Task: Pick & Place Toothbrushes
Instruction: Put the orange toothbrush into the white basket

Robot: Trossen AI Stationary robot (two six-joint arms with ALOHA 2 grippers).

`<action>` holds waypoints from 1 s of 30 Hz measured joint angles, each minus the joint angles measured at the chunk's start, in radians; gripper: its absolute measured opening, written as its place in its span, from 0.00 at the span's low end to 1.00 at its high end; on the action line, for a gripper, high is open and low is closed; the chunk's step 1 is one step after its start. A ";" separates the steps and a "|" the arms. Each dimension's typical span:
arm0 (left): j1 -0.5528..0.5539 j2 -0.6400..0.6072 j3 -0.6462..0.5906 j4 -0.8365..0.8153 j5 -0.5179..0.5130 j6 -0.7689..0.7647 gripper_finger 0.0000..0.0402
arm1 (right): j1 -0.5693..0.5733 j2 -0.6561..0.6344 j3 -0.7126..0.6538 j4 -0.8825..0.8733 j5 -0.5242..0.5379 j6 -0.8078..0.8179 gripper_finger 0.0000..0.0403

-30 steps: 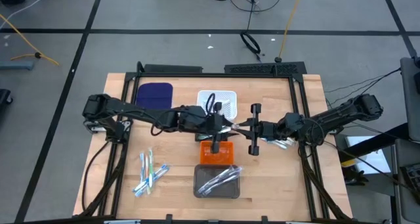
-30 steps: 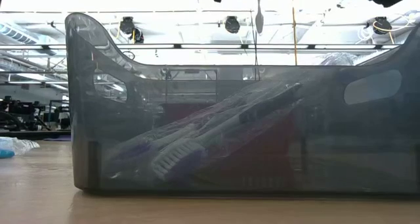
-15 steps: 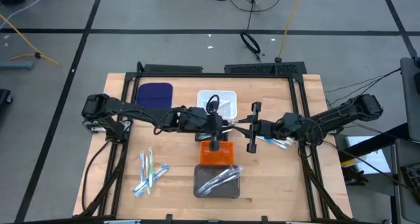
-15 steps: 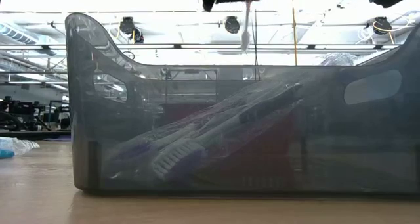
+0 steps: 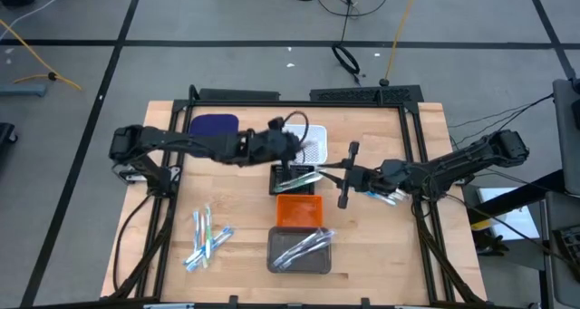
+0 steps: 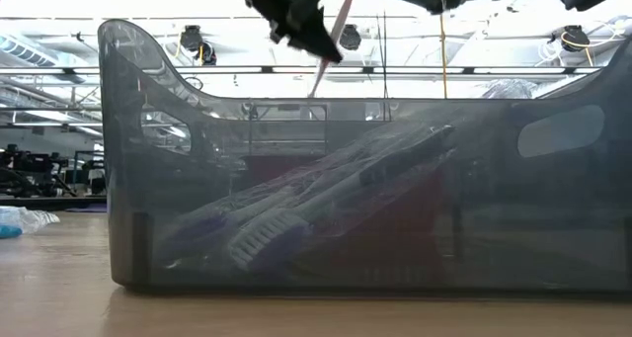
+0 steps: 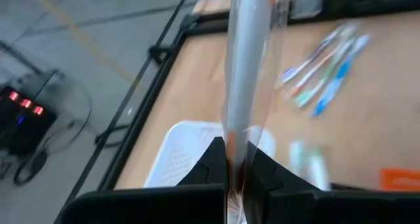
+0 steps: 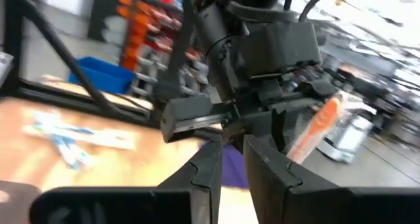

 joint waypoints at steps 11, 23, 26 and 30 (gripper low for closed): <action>0.232 0.019 0.000 -0.044 0.229 -0.112 0.01 | -0.077 0.000 0.000 -0.110 0.121 0.029 0.14; 0.271 0.062 0.000 -0.085 0.360 -0.169 0.04 | -0.093 0.000 0.000 -0.156 0.117 0.113 0.14; 0.275 0.079 0.001 -0.080 0.359 -0.181 0.02 | -0.092 0.000 0.000 -0.200 0.117 0.141 0.14; 0.282 0.121 0.000 -0.088 0.359 -0.198 0.03 | -0.092 0.000 0.000 -0.276 0.117 0.196 0.14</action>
